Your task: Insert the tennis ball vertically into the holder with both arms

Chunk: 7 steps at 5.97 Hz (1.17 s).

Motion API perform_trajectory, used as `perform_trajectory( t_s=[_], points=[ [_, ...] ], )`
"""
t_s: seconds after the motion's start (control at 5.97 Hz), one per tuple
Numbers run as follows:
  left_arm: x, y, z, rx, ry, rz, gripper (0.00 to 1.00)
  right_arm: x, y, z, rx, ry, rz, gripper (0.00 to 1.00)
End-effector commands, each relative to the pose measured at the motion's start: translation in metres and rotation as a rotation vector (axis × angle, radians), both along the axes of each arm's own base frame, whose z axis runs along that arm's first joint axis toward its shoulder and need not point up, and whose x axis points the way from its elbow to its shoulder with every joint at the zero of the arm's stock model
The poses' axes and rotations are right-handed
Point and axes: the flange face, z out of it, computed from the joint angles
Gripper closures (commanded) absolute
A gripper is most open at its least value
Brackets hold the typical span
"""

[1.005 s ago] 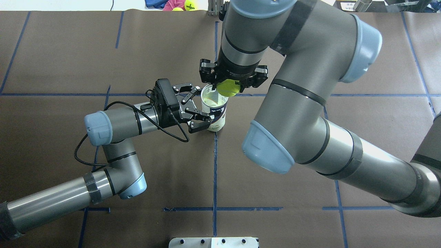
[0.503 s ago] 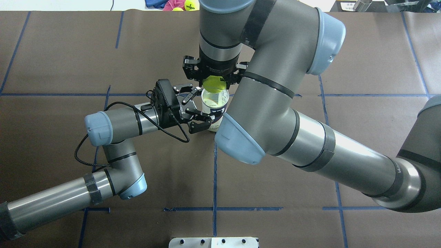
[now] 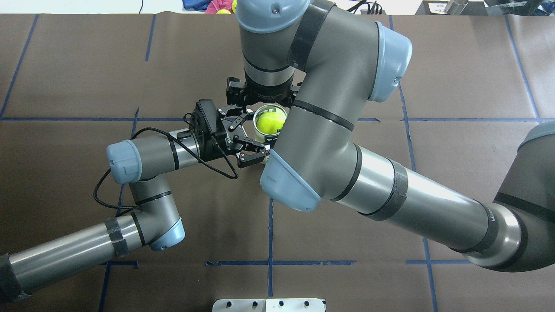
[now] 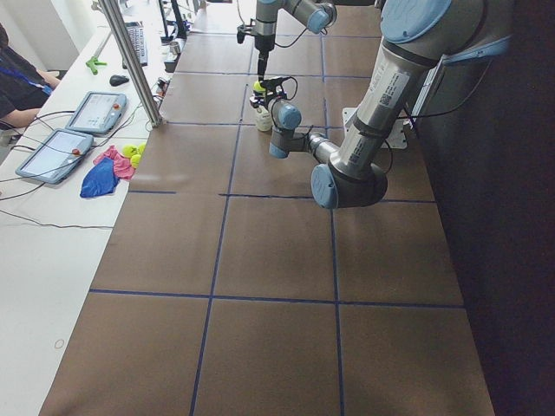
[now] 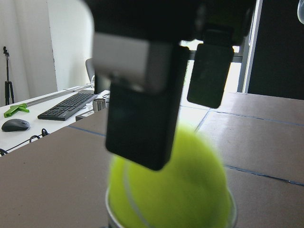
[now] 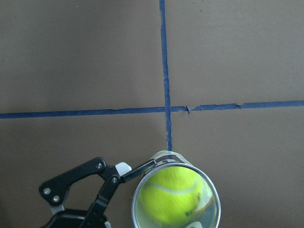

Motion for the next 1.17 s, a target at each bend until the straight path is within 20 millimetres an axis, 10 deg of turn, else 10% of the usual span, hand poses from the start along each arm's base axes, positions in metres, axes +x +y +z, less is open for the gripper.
perform_trajectory(
  t_s=[0.0, 0.5, 1.01],
  points=[
    [0.000, 0.000, 0.000, 0.000, 0.000, 0.001, 0.19, -0.001, 0.001, 0.001, 0.005, 0.003, -0.003, 0.01],
    [-0.003, -0.002, -0.001, -0.004, 0.007, -0.002, 0.16, 0.019, -0.015, 0.003, 0.049, 0.004, -0.029, 0.01],
    [-0.030, -0.010, -0.023, -0.001, 0.072, -0.017, 0.07, 0.105, -0.077, 0.082, 0.120, 0.051, -0.134, 0.01]
  ],
)
